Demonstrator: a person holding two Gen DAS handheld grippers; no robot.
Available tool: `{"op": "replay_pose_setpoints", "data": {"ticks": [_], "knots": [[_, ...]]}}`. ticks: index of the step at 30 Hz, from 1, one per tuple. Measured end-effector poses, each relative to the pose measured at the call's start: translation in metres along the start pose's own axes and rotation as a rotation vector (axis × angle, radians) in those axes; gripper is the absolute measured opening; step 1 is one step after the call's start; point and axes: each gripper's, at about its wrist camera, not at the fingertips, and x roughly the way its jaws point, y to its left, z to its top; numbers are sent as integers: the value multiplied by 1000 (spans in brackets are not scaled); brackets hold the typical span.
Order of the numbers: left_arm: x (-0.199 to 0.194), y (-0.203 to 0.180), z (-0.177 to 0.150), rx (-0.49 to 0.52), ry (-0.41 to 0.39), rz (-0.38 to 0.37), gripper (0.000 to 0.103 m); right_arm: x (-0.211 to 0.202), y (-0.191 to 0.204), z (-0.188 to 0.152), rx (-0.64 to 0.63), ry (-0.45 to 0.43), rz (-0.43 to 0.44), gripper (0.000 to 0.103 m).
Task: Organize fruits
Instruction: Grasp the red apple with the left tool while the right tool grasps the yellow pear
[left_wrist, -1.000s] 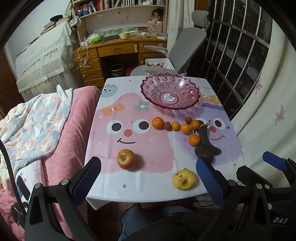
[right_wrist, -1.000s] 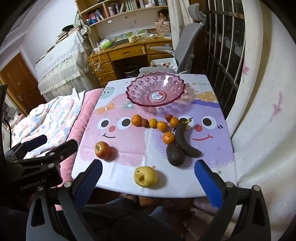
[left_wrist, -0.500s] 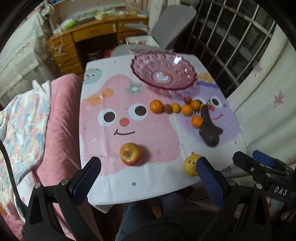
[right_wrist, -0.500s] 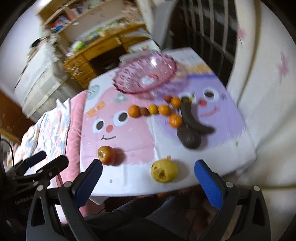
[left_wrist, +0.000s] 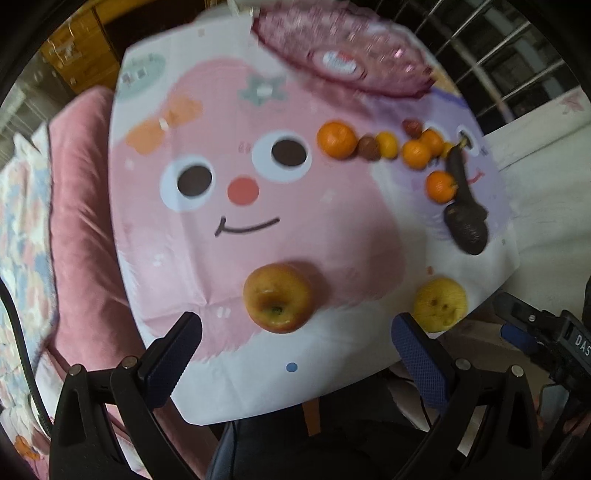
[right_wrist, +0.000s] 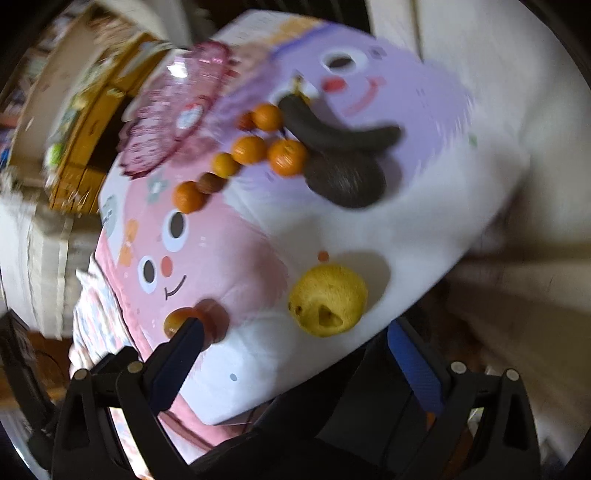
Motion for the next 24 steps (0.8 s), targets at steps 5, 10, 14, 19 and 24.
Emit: {"op": "replay_pose_setpoints", "data": {"ticks": [5, 10, 14, 19, 24], "knots": [[44, 15, 10, -34, 89, -11, 100, 33, -13, 5, 133, 64, -16, 100], [80, 23, 13, -69, 163, -44, 97, 60, -25, 5, 242, 108, -7, 98], [102, 24, 12, -77, 200, -62, 95, 71, -32, 5, 296, 118, 1, 95], [118, 21, 13, -75, 204, -69, 87, 83, -36, 5, 334, 129, 13, 82], [133, 16, 17, -76, 213, -77, 74, 89, -38, 8, 364, 128, 15, 73]]}}
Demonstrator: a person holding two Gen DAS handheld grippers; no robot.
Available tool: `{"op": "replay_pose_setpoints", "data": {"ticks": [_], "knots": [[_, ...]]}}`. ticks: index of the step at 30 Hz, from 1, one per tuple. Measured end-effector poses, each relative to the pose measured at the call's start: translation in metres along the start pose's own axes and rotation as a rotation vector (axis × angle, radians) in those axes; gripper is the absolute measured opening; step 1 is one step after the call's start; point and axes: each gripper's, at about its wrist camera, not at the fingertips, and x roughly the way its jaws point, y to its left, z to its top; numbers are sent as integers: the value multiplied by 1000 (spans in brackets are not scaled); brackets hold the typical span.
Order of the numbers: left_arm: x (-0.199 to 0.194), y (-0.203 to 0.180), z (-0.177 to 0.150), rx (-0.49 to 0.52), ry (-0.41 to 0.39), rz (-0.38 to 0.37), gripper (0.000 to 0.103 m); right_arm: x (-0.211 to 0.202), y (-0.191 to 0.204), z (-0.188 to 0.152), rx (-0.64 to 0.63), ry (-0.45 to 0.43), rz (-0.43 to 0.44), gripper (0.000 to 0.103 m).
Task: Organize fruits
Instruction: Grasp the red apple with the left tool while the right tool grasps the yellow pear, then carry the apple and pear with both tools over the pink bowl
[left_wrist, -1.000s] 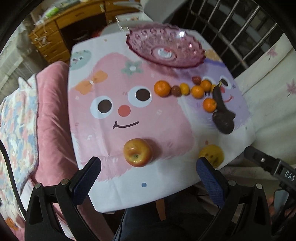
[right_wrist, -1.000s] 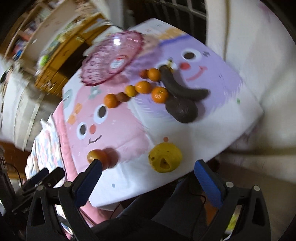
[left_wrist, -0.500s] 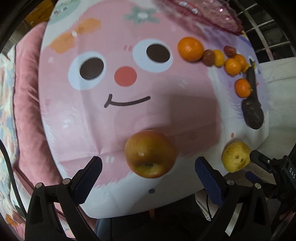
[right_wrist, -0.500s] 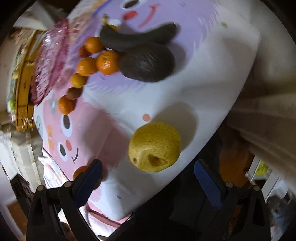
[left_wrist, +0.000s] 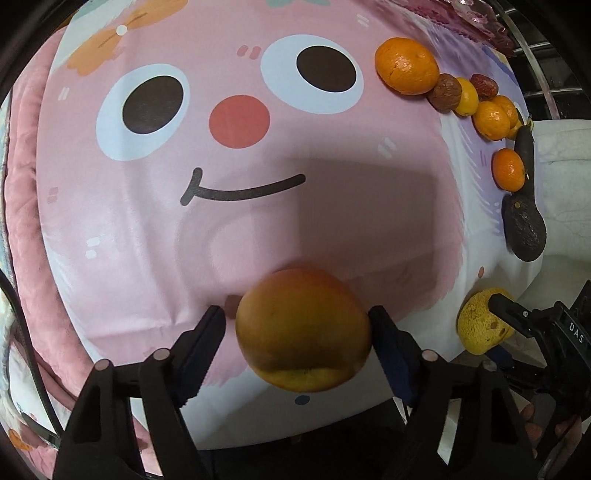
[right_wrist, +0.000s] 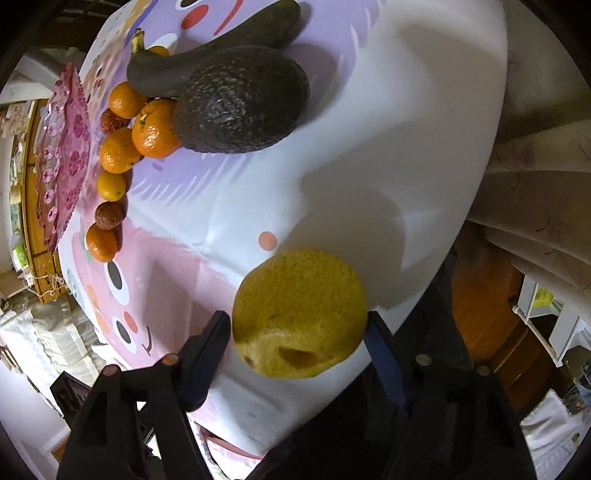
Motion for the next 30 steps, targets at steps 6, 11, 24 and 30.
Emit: {"op": "replay_pose_setpoints", "data": {"ticks": [6, 11, 24, 30], "knots": [[4, -1, 6, -13, 30, -34, 72, 1, -1, 3, 19, -5, -6, 71], [7, -3, 9, 1, 27, -48, 67, 1, 1, 1, 17, -20, -13, 71], [-27, -1, 8, -16, 9, -29, 67, -12, 20, -18, -14, -4, -7, 70], [-66, -2, 10, -39, -40, -34, 67, -32, 58, -29, -122, -2, 25, 70]]}}
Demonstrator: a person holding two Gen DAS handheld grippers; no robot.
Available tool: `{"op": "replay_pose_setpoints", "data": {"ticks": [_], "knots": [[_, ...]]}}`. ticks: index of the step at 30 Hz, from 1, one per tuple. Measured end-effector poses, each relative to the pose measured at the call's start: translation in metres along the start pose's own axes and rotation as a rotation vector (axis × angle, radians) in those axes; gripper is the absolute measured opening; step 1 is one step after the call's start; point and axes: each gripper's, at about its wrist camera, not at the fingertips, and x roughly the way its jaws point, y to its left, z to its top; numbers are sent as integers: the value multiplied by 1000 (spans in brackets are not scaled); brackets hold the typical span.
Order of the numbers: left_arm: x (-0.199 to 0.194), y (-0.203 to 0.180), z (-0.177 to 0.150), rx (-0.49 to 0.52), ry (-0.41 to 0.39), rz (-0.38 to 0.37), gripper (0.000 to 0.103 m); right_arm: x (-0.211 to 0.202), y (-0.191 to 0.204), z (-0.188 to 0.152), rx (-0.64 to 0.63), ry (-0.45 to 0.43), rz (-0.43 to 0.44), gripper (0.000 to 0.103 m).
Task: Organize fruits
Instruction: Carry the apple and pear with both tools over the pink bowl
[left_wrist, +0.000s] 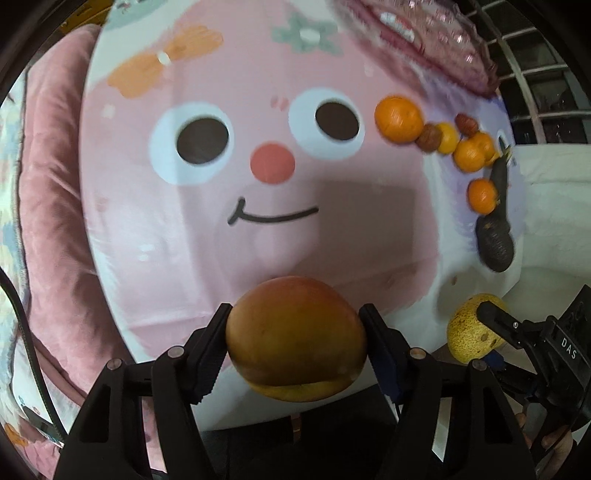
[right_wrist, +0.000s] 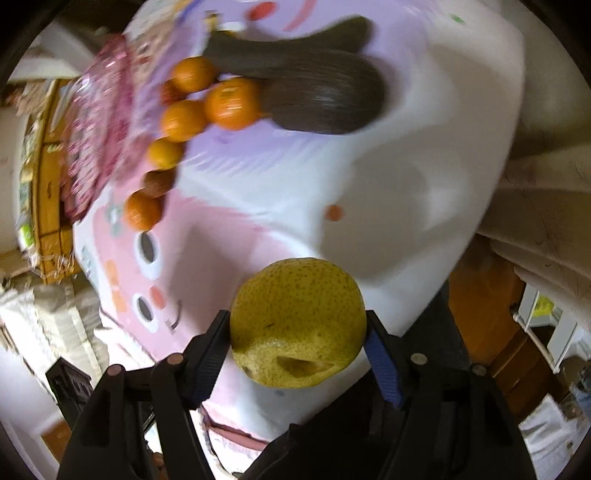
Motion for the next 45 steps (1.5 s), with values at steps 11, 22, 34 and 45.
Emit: {"op": "replay_pose_setpoints", "data": {"ticks": [11, 22, 34, 45], "knots": [[-93, -3, 26, -73, -165, -12, 67, -42, 85, 32, -244, -40, 40, 70], [-145, -41, 75, -88, -312, -11, 67, -74, 151, 87, -474, -100, 73, 70], [-141, -85, 148, -42, -478, -13, 67, -55, 195, 151, -716, -152, 72, 70], [-82, -87, 212, -69, -497, -2, 67, -22, 219, 186, -933, -196, 10, 71]]}}
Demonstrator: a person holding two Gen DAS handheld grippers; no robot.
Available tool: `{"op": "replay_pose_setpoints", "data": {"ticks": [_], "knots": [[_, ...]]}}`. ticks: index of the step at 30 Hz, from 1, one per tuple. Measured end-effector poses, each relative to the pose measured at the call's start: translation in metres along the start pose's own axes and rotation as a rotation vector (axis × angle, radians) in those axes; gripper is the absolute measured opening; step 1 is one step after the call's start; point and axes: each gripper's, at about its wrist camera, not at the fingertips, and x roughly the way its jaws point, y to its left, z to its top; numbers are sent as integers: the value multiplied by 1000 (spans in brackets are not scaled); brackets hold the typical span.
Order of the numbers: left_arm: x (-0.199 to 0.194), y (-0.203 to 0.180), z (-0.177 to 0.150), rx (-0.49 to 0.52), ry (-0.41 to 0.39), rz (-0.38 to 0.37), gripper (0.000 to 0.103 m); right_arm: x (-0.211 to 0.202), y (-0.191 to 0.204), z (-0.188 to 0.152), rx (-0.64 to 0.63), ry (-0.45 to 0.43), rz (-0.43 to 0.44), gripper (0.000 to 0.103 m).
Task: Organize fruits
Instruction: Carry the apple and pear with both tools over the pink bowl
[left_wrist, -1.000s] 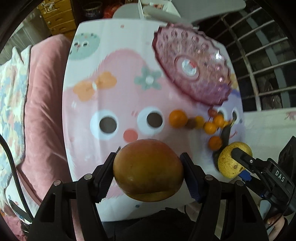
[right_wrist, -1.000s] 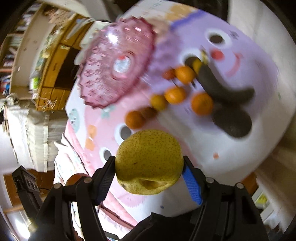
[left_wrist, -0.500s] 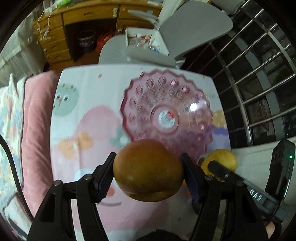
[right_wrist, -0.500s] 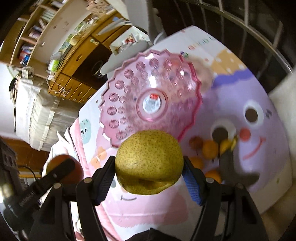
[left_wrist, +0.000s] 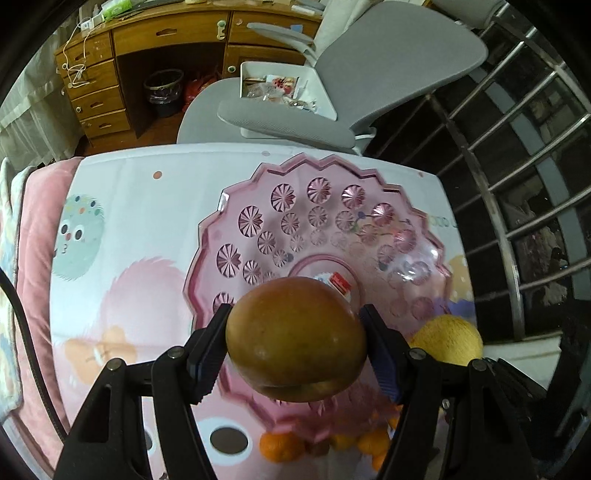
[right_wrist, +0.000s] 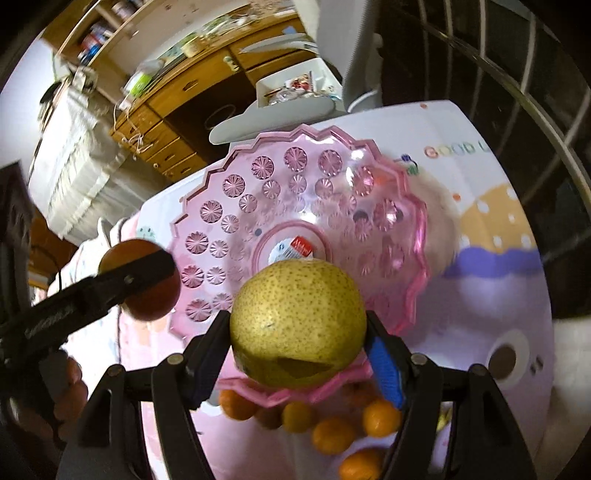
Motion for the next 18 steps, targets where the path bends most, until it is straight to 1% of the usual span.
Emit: {"op": "replay_pose_setpoints", "data": {"ticks": [4, 8, 14, 18], "knots": [[23, 1, 6, -13, 18, 16, 67, 14, -4, 4, -14, 35, 2, 71], [38, 1, 8, -13, 37, 31, 67, 24, -3, 4, -47, 60, -5, 71], [52, 2, 8, -15, 83, 51, 67, 37, -5, 4, -40, 102, 12, 71], [55, 0, 6, -9, 95, 61, 67, 40, -7, 2, -27, 122, 35, 71]]}}
